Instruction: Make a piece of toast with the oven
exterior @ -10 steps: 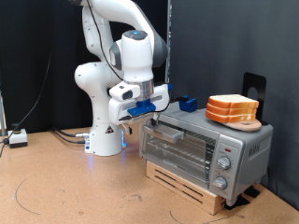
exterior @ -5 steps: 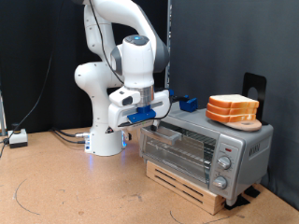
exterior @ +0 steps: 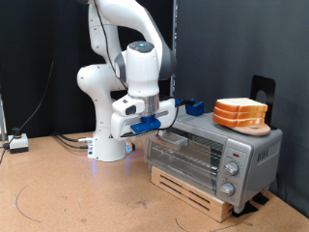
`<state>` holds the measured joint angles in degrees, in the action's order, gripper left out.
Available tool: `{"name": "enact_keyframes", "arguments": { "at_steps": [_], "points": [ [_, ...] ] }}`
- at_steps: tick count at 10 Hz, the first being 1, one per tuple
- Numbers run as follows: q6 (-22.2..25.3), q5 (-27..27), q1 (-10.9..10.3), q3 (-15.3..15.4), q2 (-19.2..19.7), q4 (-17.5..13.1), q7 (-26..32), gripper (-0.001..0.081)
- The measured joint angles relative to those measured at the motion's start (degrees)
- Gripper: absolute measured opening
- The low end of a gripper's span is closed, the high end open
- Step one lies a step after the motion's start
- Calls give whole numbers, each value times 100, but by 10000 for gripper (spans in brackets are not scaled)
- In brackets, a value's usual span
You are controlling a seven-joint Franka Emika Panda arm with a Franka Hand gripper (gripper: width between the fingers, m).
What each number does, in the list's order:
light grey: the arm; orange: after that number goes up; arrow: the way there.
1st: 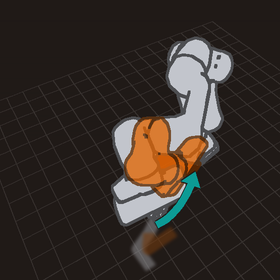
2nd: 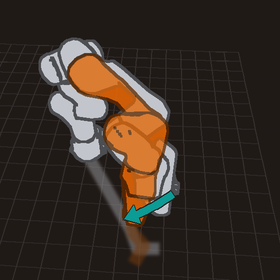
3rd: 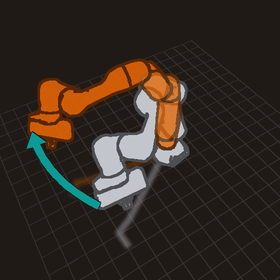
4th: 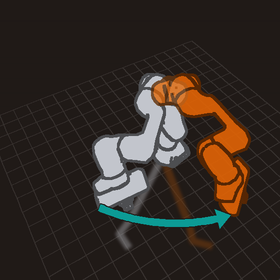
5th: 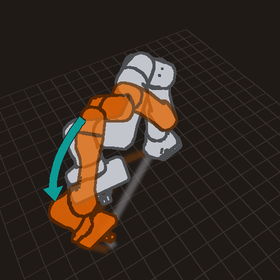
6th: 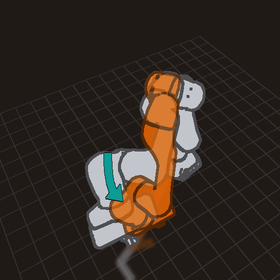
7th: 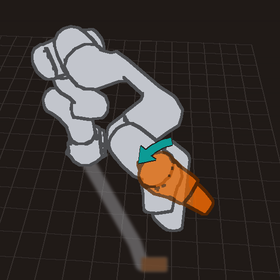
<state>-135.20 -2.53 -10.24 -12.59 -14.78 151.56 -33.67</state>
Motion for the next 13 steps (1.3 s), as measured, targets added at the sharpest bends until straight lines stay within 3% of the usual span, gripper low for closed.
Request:
{"name": "enact_keyframes", "arguments": {
  "at_steps": [9,13],
  "points": [
    [-22,161,105,-136,189,-91,81,809],
    [-532,344,133,-134,350,-104,47,809]
  ]
}}
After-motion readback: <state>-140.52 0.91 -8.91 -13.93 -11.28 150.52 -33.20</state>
